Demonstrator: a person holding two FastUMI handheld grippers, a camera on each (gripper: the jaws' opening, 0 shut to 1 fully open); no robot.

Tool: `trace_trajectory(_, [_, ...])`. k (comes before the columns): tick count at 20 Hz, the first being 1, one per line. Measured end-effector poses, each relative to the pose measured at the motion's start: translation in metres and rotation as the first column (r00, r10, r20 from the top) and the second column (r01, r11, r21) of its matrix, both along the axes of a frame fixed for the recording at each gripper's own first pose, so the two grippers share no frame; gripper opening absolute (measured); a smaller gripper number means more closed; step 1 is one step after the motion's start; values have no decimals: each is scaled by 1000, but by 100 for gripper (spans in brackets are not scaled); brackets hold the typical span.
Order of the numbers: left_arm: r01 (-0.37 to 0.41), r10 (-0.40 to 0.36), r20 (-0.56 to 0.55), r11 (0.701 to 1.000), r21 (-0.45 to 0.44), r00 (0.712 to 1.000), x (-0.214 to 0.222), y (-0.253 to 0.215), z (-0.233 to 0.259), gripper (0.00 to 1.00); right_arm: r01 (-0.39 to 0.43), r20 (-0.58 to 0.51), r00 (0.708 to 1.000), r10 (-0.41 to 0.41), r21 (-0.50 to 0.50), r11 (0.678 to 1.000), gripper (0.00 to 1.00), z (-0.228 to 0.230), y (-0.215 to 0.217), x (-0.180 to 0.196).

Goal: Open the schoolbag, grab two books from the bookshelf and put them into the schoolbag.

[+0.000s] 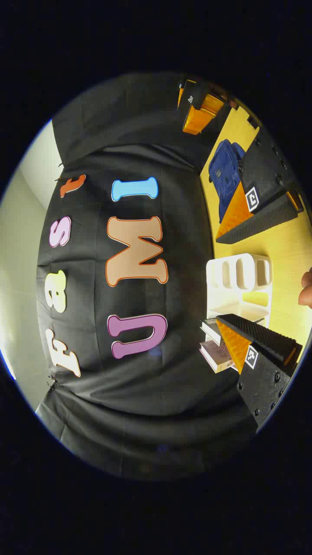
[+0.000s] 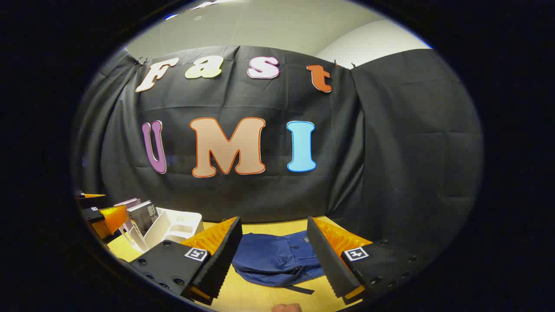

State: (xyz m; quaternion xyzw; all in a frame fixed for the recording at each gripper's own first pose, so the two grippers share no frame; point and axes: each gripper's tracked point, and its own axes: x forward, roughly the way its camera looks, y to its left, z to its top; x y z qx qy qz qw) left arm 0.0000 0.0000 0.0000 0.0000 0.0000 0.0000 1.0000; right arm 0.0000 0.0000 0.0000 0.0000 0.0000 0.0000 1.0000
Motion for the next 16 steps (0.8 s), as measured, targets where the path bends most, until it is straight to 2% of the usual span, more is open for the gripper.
trace_trajectory(7, [-16,16,-14,1000,-1,1000,-7,-1,-3,95,2,5,1000,-2,-9,1000,97,6,-12,0])
trace_trajectory(16, [-71,70,-44,997,-24,997,2,18,-10,94,-53,25,998,54,-21,998,95,14,7,16])
